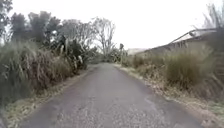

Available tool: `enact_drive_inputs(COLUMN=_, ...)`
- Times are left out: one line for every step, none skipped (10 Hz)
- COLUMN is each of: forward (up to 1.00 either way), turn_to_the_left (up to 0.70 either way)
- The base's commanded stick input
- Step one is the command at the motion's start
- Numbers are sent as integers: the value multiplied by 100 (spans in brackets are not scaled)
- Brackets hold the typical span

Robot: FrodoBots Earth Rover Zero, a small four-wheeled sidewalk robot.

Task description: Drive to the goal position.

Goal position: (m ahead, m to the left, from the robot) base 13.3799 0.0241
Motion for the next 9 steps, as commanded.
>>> enact_drive_inputs(forward=100, turn_to_the_left=0)
enact_drive_inputs(forward=100, turn_to_the_left=0)
enact_drive_inputs(forward=100, turn_to_the_left=0)
enact_drive_inputs(forward=100, turn_to_the_left=0)
enact_drive_inputs(forward=100, turn_to_the_left=0)
enact_drive_inputs(forward=100, turn_to_the_left=0)
enact_drive_inputs(forward=100, turn_to_the_left=0)
enact_drive_inputs(forward=100, turn_to_the_left=0)
enact_drive_inputs(forward=100, turn_to_the_left=0)
